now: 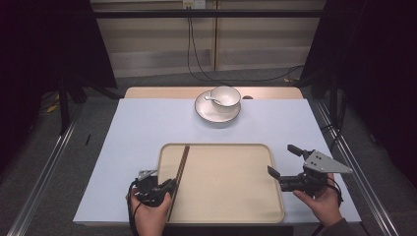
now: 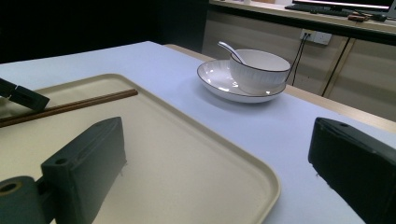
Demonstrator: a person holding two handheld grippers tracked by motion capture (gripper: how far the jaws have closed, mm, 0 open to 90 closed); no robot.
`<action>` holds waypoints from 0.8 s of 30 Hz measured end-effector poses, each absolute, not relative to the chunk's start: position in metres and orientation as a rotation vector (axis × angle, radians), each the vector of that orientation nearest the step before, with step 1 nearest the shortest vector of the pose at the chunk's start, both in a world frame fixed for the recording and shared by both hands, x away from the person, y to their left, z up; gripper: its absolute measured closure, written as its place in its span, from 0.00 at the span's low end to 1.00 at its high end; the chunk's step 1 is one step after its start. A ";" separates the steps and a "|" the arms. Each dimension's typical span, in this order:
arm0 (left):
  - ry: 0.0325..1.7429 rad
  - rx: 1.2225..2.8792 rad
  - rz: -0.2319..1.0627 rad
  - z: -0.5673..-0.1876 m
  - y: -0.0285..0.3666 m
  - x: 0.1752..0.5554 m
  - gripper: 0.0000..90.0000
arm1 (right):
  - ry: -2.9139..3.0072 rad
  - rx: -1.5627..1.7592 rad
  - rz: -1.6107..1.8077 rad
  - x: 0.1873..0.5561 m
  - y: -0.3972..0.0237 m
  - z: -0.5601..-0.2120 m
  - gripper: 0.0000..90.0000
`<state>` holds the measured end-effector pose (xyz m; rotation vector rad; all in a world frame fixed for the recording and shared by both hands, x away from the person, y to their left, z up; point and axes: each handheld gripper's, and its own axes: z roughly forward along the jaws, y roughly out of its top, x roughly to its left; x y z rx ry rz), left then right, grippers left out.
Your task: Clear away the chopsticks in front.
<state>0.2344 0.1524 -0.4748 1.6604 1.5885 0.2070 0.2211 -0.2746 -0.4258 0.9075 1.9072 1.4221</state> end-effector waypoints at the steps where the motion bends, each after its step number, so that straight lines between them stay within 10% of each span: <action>1: 1.586 1.663 0.213 -0.474 0.152 0.235 0.87 | 1.908 0.913 1.423 0.221 -0.275 -0.426 0.04; 24: 1.300 1.645 0.327 -0.438 0.152 0.259 0.47 | 1.908 0.907 1.416 0.222 -0.275 -0.426 0.04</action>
